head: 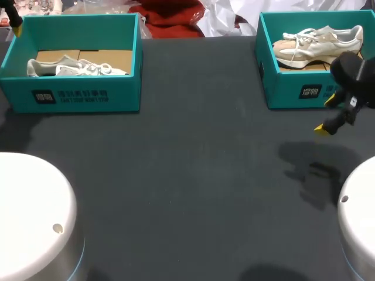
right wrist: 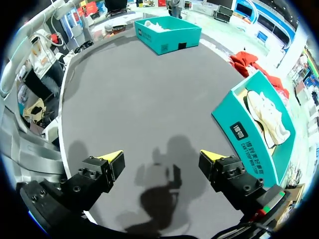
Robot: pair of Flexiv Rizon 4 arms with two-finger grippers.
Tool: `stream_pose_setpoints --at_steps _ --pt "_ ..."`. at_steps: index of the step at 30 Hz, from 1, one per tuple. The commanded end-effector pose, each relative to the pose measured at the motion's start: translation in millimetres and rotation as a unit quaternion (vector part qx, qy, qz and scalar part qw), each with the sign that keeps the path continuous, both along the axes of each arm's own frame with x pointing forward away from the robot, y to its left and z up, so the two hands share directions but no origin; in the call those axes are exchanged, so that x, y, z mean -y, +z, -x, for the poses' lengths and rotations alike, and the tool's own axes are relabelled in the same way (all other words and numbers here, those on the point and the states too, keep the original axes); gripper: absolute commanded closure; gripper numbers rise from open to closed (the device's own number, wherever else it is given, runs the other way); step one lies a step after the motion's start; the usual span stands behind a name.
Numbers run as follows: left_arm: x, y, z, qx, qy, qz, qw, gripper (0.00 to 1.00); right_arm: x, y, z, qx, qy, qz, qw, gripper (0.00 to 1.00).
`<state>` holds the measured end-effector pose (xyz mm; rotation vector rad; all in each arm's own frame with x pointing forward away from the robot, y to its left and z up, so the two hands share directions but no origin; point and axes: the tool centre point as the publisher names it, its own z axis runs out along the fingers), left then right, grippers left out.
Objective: Take the shoe out of the shoebox, open the shoe tongue, remove and reinsert the insole, then place the shoe into the shoebox
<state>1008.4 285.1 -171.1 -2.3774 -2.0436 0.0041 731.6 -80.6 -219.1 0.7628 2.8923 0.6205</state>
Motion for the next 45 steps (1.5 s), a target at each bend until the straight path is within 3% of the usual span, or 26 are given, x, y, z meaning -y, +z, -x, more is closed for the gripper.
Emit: stream_pose_setpoints --at_steps 1,10,15,23,38,45 --pt "-0.6 0.3 0.0 0.000 -0.001 -0.001 1.000 0.00 -4.2 3.9 -2.7 -0.022 0.000 0.039 0.999 0.00" --pt "-0.6 0.3 0.0 0.000 -0.001 -0.001 1.000 0.00 -4.2 3.9 -2.7 -0.022 0.000 0.039 0.999 0.00" --pt "-0.6 0.3 0.0 0.000 -0.001 -0.001 1.000 0.00 34.8 9.0 -41.4 -0.069 -0.122 0.076 0.987 0.00" --pt "-0.6 0.3 0.0 0.000 -0.001 -0.001 1.000 0.00 66.6 28.0 -101.2 -0.077 -0.218 0.092 0.969 0.00" --pt "-0.6 0.3 0.0 0.000 -0.001 -0.001 1.000 0.00 66.6 28.0 -101.2 -0.077 -0.218 0.092 0.969 0.00" --pt "-0.6 0.3 0.0 0.000 -0.001 -0.001 1.000 0.00 78.7 32.6 -151.7 -0.096 -0.299 0.113 0.943 0.00"
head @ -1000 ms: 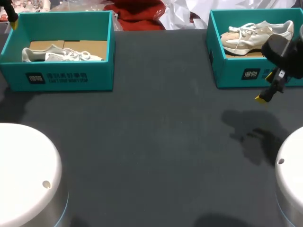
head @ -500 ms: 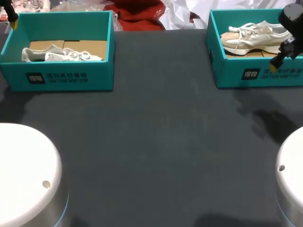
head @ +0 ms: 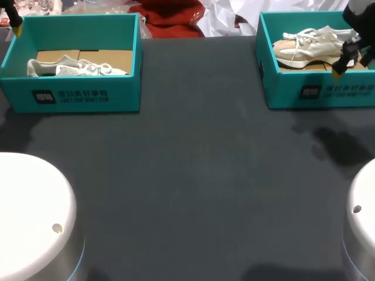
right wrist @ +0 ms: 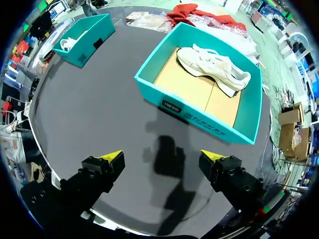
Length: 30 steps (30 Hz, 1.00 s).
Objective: Take the shoe out of the shoebox, open the shoe tongue, remove and reinsert the insole, then place the shoe into the shoebox
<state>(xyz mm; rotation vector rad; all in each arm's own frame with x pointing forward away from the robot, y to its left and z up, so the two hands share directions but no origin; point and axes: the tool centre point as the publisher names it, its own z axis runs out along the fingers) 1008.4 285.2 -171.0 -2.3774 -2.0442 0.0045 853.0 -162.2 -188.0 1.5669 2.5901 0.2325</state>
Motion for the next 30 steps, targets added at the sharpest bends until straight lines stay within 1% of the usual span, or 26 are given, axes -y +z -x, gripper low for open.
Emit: stream_pose_setpoints --at_steps 1,2,4,5,6,19,22,23,24,26,28,30 --pt "-0.5 0.3 0.0 0.000 -0.001 -0.001 1.000 0.00 -1.8 3.6 -37.9 -0.029 -0.023 0.014 0.999 0.00" --pt "-0.5 0.3 0.0 0.000 -0.001 -0.001 1.000 0.00 -0.2 5.3 -45.9 -0.039 -0.042 0.021 0.998 0.00" --pt "-0.5 0.3 0.0 0.000 -0.001 -0.001 1.000 0.00 5.3 8.0 -60.7 -0.047 -0.073 0.006 0.996 0.00" --pt "-0.5 0.3 0.0 0.000 -0.001 -0.001 1.000 0.00 10.7 7.3 -67.2 -0.065 -0.111 0.011 0.992 0.00" --pt "-0.5 0.3 0.0 0.000 -0.001 -0.001 1.000 0.00 16.0 6.8 -70.8 -0.071 -0.134 0.004 0.988 0.00" --pt "-0.5 0.3 0.0 0.000 -0.001 -0.001 1.000 0.00 16.0 6.8 -70.8 -0.071 -0.134 0.004 0.988 0.00" --pt "-0.5 0.3 0.0 0.000 -0.001 -0.001 1.000 0.00 18.3 8.9 -99.4 -0.061 -0.164 0.038 0.984 0.00" --pt "-0.5 0.3 0.0 0.000 -0.001 -0.001 1.000 0.00 19.6 9.1 -108.4 -0.053 -0.163 0.038 0.984 0.00" --pt "-0.5 0.3 0.0 0.000 -0.001 -0.001 1.000 0.00 21.4 8.8 -118.4 -0.037 -0.161 0.037 0.986 0.00" --pt "-0.5 0.3 0.0 0.000 -0.001 -0.001 1.000 0.00 28.3 4.3 -140.0 -0.024 -0.163 0.040 0.985 0.00" --pt "-0.5 0.3 0.0 0.000 -0.001 -0.001 1.000 0.00 37.1 0.8 -161.6 -0.014 -0.172 0.058 0.983 0.00" --pt "-0.5 0.3 0.0 0.000 -0.001 -0.001 1.000 0.00 46.5 -0.6 -177.2 0.019 -0.179 0.043 0.983 0.00"
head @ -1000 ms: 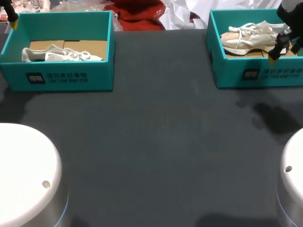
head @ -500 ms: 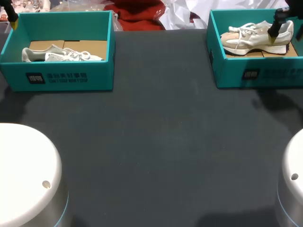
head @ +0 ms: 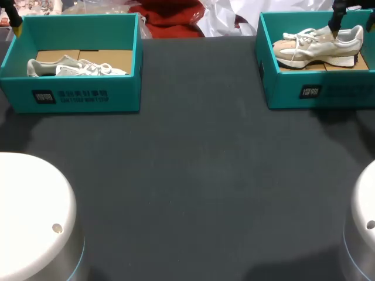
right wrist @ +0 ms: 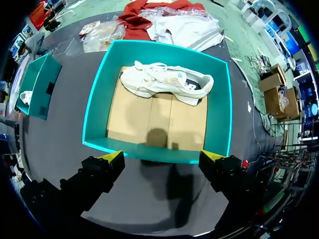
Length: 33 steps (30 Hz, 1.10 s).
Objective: Take the shoe out of the shoebox, open the shoe tongue, remove and reinsert the insole, then place the shoe into the shoebox
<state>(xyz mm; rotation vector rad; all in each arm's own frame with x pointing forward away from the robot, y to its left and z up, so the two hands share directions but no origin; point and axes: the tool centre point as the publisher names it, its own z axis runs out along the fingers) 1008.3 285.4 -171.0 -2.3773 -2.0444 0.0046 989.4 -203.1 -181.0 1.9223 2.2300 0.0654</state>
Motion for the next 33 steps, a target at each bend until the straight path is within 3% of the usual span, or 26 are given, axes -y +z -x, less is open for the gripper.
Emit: stream_pose_setpoints --at_steps 1,15,17,20,25,33 --pt "-0.3 0.2 -0.1 0.000 -0.001 -0.001 1.000 0.00 5.6 -7.6 -40.8 0.016 -0.007 -0.009 1.000 0.00" --pt "-0.3 0.2 -0.1 0.000 -0.001 -0.001 1.000 0.00 5.6 -7.6 -40.8 0.016 -0.007 -0.009 1.000 0.00" --pt "-0.3 0.2 -0.1 0.000 -0.001 -0.001 1.000 0.00 17.7 -5.2 -52.9 0.040 -0.036 -0.007 0.999 0.00" --pt "-0.3 0.2 -0.1 0.000 -0.001 -0.001 1.000 0.00 31.2 -6.4 -73.0 0.042 -0.060 0.029 0.997 0.00" --pt "-0.3 0.2 -0.1 0.000 -0.001 -0.001 1.000 0.00 42.7 -15.4 -99.7 0.069 -0.090 0.036 0.993 0.00" --pt "-0.3 0.2 -0.1 0.000 -0.001 -0.001 1.000 0.00 42.7 -15.4 -99.7 0.069 -0.090 0.036 0.993 0.00"
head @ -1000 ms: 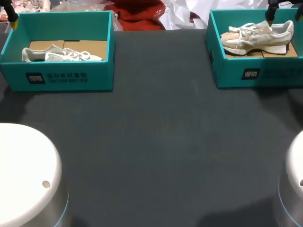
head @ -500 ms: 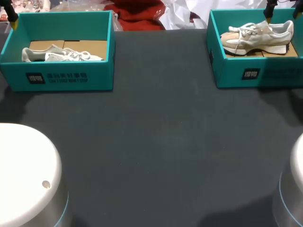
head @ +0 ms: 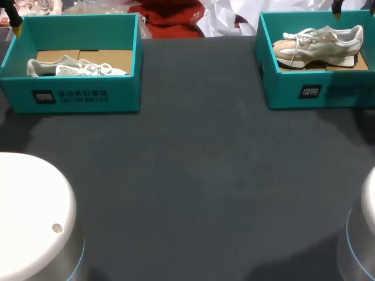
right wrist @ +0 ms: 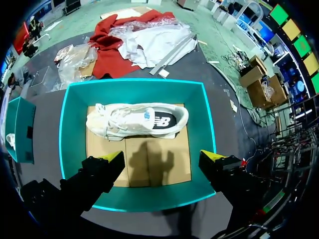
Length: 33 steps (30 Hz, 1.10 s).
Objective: Take the shoe out of the shoebox, open the shoe tongue, remove and reinsert the insole, then place the shoe into the shoebox
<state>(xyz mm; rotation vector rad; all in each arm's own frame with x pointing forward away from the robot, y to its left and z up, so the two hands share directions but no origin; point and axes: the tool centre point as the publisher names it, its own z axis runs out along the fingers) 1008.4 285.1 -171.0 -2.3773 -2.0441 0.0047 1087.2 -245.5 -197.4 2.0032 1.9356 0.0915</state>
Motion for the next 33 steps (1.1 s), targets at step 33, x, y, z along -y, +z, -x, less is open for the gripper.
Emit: stream_pose_setpoints --at_steps 33 --pt "-0.5 0.3 0.0 0.000 -0.001 -0.001 1.000 0.00 39.5 -47.4 -64.3 -0.010 -0.041 0.019 0.999 0.00"
